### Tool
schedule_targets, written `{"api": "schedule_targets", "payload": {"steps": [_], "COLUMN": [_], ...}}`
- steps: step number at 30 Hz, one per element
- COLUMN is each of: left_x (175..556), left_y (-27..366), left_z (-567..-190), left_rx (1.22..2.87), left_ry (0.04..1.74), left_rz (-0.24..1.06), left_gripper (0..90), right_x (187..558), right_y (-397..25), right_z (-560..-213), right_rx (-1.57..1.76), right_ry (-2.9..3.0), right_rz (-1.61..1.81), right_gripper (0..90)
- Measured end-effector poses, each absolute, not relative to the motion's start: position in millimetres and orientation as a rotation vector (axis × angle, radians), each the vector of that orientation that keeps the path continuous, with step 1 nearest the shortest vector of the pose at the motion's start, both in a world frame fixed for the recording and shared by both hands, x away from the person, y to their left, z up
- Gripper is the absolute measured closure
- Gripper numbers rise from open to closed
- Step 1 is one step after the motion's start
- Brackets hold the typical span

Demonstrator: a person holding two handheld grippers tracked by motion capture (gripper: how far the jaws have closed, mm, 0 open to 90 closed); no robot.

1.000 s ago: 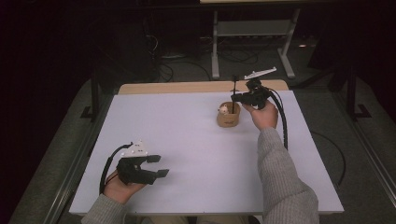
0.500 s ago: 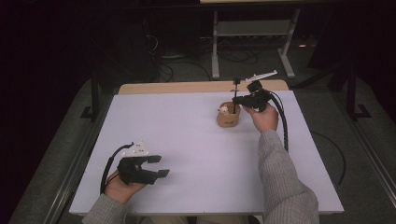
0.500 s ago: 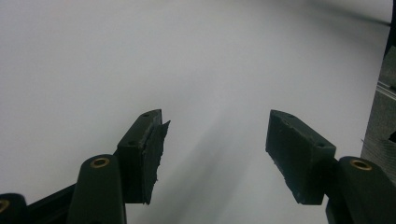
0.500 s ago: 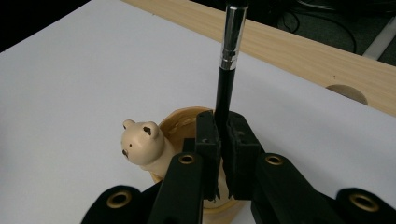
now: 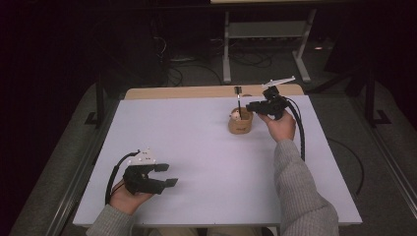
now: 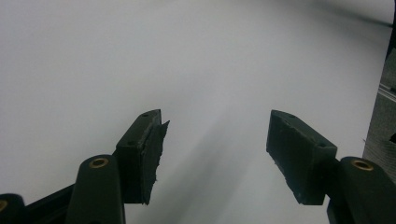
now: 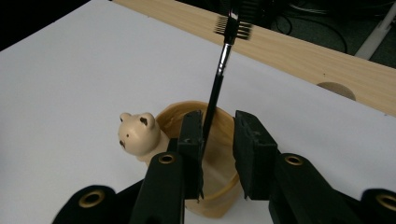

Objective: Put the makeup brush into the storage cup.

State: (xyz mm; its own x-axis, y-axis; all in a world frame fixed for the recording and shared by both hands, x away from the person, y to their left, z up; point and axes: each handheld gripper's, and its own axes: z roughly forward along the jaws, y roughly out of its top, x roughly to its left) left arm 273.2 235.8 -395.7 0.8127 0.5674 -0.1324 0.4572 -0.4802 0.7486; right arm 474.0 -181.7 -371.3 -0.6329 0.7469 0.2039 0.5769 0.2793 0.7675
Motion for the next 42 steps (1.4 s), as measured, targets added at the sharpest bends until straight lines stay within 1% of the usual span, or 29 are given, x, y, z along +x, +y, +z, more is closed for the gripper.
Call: {"api": "schedule_targets", "payload": {"steps": [27, 37, 42], "left_x": [276.7, 279.8, 280.8], "left_y": [237.3, 236.9, 235.9], "left_z": [-397.9, -398.2, -398.0], "left_rx": [2.151, 2.144, 2.15], "left_ry": [0.775, 0.779, 0.774], "left_rz": [0.197, 0.199, 0.197], "left_gripper": [31.9, 30.7, 30.4], "right_x": [442.0, 433.4, 429.5], "right_y": [-203.7, -207.9, -210.7], "right_z": [-368.6, -368.8, -370.4], "right_rx": [1.222, 1.199, 1.2], "right_ry": [2.35, 2.351, 2.347], "right_rz": [1.363, 1.38, 1.384], "right_gripper": [49.6, 46.9, 43.9]}}
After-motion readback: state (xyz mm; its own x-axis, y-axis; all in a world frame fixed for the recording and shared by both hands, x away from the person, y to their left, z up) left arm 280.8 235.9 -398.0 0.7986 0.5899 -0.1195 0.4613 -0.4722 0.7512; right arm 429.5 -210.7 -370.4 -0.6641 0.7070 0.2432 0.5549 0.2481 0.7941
